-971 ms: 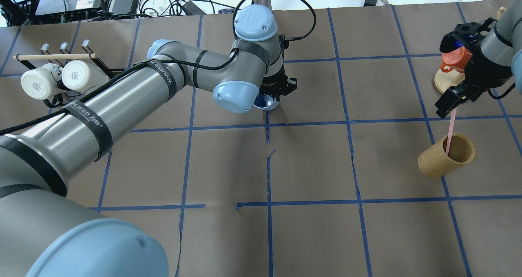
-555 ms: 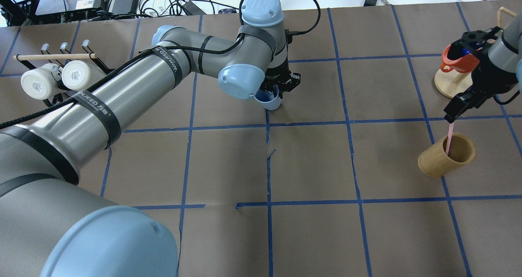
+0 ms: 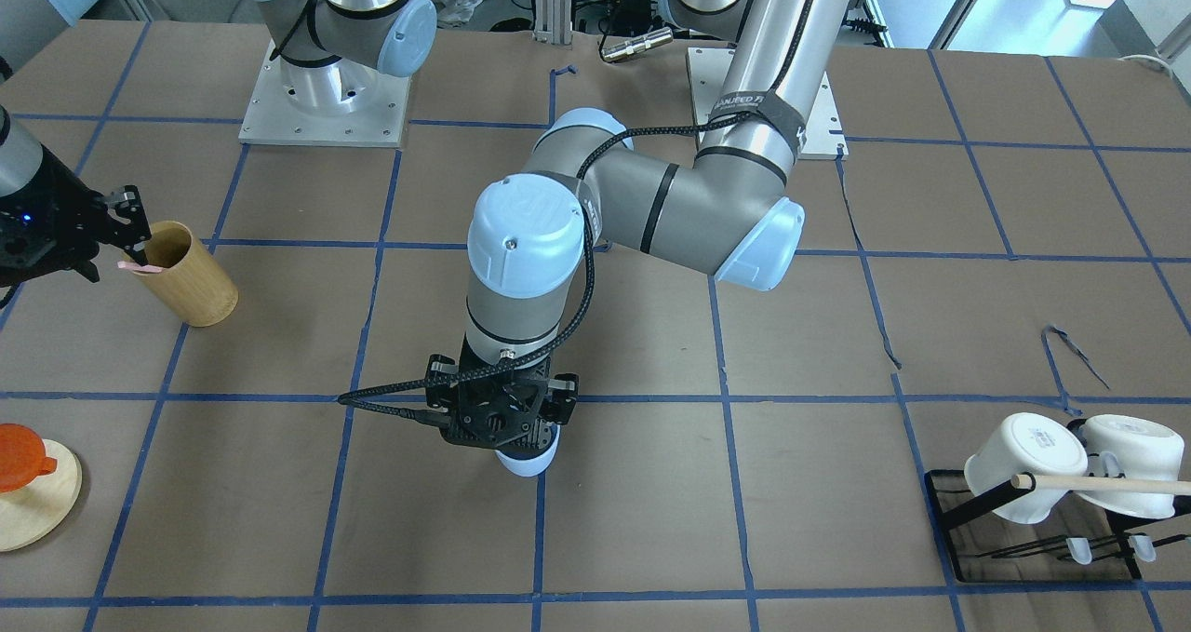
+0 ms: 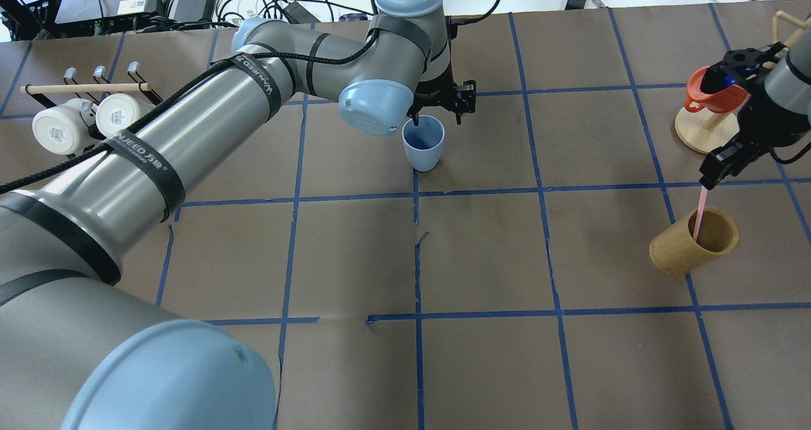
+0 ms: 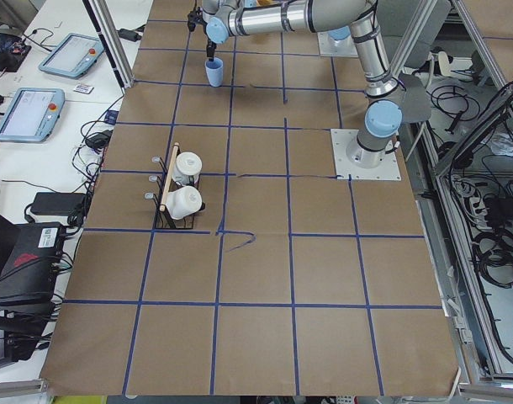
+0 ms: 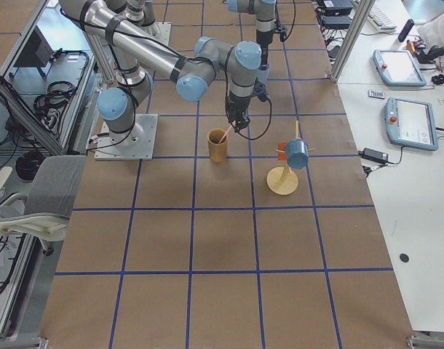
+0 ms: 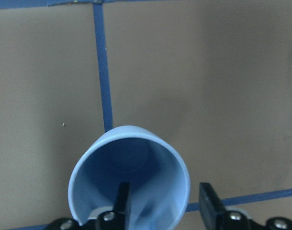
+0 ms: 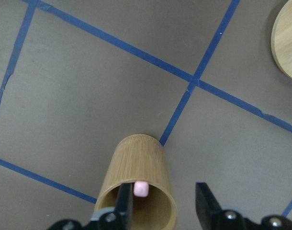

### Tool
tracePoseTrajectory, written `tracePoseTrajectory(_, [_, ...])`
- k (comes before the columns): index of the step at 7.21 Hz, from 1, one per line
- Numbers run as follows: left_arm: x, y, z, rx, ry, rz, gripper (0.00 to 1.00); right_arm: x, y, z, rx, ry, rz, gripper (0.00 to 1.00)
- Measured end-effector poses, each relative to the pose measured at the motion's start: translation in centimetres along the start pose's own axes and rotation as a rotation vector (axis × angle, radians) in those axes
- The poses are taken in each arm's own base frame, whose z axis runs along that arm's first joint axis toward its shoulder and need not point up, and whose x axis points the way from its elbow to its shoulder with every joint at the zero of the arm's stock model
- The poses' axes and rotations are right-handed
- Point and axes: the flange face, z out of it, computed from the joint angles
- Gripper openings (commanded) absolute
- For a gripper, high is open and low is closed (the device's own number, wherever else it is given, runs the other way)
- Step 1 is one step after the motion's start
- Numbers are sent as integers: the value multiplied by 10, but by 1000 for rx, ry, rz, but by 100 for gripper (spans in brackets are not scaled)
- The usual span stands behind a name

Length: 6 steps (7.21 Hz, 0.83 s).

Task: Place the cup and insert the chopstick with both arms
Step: 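Release the blue cup with left gripper while right grasps pink chopstick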

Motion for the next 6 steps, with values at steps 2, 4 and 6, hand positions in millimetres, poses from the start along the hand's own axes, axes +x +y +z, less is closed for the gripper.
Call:
tracePoseTrajectory(2, [-13, 2, -70, 38, -32, -11, 100, -2, -1, 0, 1, -5, 87, 54])
tracePoseTrajectory(4, [-48, 32, -139, -20, -88, -61, 100, -5, -3, -1, 2, -4, 139, 41])
tracePoseTrajectory(6, [-95, 93, -163, -136, -134, -127, 100, -17, -11, -1, -3, 7, 149, 29])
